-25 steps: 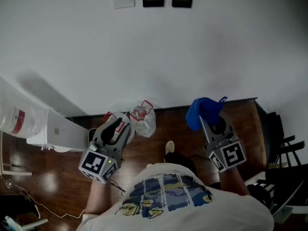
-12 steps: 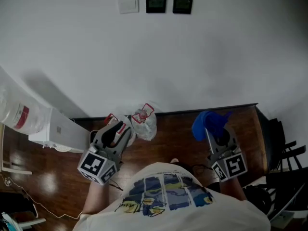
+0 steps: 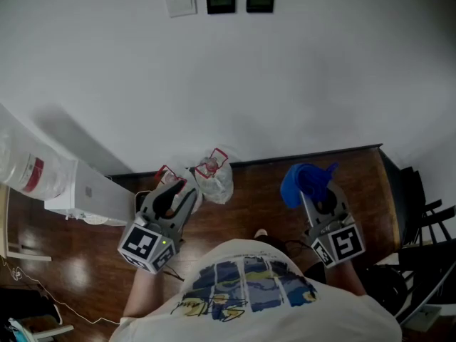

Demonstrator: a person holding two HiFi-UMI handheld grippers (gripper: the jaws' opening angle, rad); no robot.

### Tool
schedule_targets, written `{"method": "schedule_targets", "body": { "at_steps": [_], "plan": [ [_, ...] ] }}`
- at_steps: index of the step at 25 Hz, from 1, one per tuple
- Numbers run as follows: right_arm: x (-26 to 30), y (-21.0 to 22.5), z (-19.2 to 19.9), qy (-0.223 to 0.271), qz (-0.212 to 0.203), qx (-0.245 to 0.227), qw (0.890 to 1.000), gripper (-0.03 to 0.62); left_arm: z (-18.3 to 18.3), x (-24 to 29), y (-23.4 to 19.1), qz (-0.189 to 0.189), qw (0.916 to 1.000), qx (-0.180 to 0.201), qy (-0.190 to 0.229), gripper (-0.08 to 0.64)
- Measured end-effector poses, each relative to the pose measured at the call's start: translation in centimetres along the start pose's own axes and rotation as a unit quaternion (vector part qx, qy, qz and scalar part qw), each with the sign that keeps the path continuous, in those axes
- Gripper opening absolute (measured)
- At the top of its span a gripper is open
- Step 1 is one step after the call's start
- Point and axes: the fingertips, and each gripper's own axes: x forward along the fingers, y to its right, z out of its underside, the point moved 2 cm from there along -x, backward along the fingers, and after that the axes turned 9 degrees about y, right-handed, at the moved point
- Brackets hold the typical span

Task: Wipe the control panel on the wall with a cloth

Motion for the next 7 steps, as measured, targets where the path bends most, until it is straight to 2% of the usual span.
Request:
{"method": "schedule_targets", "body": {
  "at_steps": [7],
  "plan": [
    [-0.02,-0.94,0.02,0.003,-0.010,-0.004,1.000,0.074,0.29,-0.53,0.70,0.006,1.0000,0.001,0.000,0.107]
  ]
}}
